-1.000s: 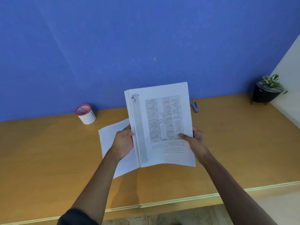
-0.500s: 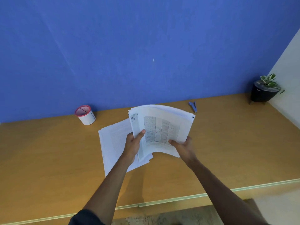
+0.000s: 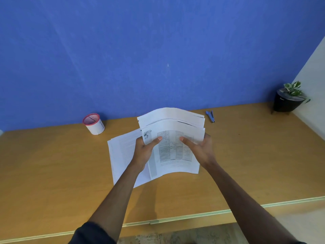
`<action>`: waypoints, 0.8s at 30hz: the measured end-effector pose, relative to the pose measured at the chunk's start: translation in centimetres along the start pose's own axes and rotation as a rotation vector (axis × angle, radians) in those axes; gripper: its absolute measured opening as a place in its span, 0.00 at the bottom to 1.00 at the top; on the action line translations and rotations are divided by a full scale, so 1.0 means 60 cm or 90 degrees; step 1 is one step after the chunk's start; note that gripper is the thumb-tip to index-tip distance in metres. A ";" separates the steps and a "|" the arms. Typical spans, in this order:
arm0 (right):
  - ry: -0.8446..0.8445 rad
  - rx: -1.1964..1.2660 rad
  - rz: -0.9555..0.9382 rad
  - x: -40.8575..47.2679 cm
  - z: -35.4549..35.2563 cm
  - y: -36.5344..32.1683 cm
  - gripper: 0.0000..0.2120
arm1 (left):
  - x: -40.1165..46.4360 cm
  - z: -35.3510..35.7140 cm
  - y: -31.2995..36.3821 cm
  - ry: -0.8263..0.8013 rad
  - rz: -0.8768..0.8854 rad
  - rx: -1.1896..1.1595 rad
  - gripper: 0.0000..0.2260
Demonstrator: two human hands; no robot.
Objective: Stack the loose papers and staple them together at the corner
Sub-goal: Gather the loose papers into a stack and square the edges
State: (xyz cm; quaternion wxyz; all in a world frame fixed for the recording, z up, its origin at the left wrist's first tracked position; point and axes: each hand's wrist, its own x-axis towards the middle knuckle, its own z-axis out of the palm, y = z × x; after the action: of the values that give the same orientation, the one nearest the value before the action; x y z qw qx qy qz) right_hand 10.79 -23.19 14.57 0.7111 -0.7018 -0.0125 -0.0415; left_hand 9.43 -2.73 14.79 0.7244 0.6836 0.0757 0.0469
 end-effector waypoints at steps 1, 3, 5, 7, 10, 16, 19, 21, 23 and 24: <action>0.003 0.010 -0.005 0.000 -0.002 -0.004 0.15 | 0.003 -0.001 0.001 0.003 0.006 0.000 0.10; 0.004 0.018 -0.017 0.000 -0.008 -0.004 0.16 | 0.005 -0.002 0.000 0.004 0.004 0.001 0.10; 0.003 0.012 -0.007 0.000 -0.014 0.000 0.14 | 0.003 -0.004 -0.008 0.002 -0.015 0.004 0.10; -0.010 0.006 0.020 0.001 -0.023 0.017 0.11 | -0.001 -0.006 -0.023 -0.002 -0.045 0.009 0.10; -0.053 -0.040 0.069 -0.001 -0.033 0.051 0.11 | -0.009 -0.011 -0.048 -0.016 -0.091 0.024 0.10; -0.068 -0.111 0.099 -0.019 -0.036 0.090 0.06 | -0.020 -0.001 -0.061 -0.002 -0.110 0.041 0.06; -0.076 -0.150 0.104 -0.027 -0.036 0.089 0.07 | -0.011 -0.004 -0.054 0.024 -0.105 0.011 0.06; -0.089 -0.162 0.107 -0.029 -0.039 0.093 0.05 | -0.001 -0.011 -0.046 0.027 -0.104 -0.024 0.06; -0.101 -0.158 0.085 -0.032 -0.039 0.091 0.10 | 0.011 -0.018 -0.035 0.025 -0.105 -0.044 0.07; -0.104 -0.155 0.079 -0.033 -0.039 0.090 0.11 | 0.018 -0.021 -0.031 0.018 -0.105 -0.046 0.08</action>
State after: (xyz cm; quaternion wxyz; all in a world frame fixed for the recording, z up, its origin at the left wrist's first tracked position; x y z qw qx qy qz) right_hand 9.15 -25.39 9.01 0.6183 -0.7835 -0.0220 0.0587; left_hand 10.21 -1.41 12.82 0.7488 0.6477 0.1405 -0.0007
